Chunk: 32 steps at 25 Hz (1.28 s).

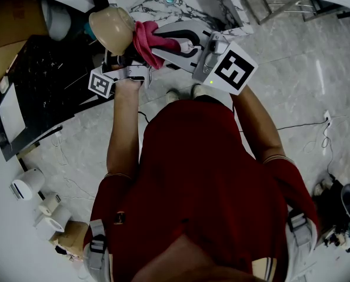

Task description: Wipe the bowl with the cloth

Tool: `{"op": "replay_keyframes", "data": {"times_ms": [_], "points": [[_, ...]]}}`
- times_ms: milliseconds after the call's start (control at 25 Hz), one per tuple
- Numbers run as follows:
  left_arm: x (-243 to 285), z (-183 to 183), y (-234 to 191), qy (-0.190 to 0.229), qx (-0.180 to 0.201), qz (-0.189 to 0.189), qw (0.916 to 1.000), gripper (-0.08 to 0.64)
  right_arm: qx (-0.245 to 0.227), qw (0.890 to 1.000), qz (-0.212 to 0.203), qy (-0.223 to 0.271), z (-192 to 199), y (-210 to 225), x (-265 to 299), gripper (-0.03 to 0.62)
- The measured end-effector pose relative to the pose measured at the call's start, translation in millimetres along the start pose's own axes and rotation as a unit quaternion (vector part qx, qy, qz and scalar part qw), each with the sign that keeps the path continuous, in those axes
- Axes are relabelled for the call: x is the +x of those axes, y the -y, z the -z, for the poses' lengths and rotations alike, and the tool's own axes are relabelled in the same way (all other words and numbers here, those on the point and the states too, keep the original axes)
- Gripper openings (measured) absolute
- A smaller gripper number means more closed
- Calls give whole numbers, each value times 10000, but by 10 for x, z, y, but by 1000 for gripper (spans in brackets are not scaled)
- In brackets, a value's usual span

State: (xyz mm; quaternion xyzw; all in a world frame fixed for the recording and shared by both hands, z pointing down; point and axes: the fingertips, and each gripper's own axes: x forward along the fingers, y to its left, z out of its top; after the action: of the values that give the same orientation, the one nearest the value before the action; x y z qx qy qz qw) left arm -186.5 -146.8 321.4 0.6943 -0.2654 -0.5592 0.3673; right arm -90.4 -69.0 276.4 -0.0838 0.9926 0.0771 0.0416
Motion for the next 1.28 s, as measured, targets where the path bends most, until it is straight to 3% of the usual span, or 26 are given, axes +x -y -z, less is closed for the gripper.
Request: {"op": "replay_keyframes", "data": {"times_ms": [520,1280], "points": [[-115,8,-54,-268,412,-390,9980,25,-157,9996,169,182,-184,6,-34,67],[-119,102,17,-752,378,-98,9964,23,-199,9973,541,447,-349,202,-65,67]]}}
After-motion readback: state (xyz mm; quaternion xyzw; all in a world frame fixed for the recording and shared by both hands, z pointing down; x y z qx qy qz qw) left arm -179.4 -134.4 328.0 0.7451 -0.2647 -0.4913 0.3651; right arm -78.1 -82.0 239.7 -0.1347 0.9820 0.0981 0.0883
